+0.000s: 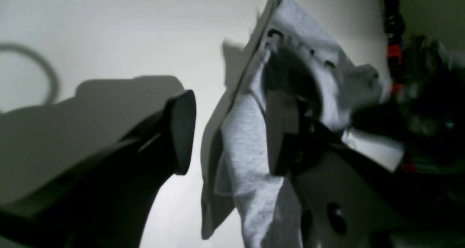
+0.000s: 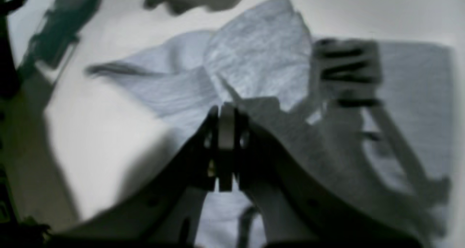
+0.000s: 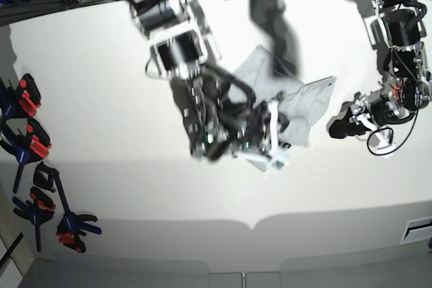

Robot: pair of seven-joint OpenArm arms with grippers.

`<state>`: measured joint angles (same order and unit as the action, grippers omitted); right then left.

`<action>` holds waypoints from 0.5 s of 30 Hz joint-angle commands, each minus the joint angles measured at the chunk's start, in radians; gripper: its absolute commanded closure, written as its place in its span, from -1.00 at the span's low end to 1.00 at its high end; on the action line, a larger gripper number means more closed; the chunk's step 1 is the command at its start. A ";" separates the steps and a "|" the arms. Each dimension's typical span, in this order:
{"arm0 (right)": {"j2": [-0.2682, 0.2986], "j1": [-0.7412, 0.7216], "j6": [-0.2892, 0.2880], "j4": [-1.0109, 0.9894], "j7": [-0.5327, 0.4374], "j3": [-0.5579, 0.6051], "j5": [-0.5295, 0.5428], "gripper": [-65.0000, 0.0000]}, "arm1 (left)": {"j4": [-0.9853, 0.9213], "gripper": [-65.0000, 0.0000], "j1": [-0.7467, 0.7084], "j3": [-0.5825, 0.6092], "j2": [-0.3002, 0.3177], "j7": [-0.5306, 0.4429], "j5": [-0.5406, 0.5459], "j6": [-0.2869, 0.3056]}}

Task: Fold the T-shirt properly

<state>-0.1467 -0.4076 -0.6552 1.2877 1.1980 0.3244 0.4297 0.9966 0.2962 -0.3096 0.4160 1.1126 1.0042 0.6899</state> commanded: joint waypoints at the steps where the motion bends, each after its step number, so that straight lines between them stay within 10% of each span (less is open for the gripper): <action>1: -0.010 0.001 -0.013 0.072 -0.011 -0.002 0.058 1.00 | 0.015 0.11 0.025 -0.005 0.019 -0.014 0.025 0.008; 15: 0.134 0.381 -0.042 0.514 0.061 -0.002 0.172 1.00 | 0.015 0.11 0.025 -0.005 0.019 -0.014 0.025 0.008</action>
<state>-0.0067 -0.0109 -0.6857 1.7813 1.2812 0.3244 0.5770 0.9966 0.2966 -0.3088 0.4164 1.1145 1.0046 0.6891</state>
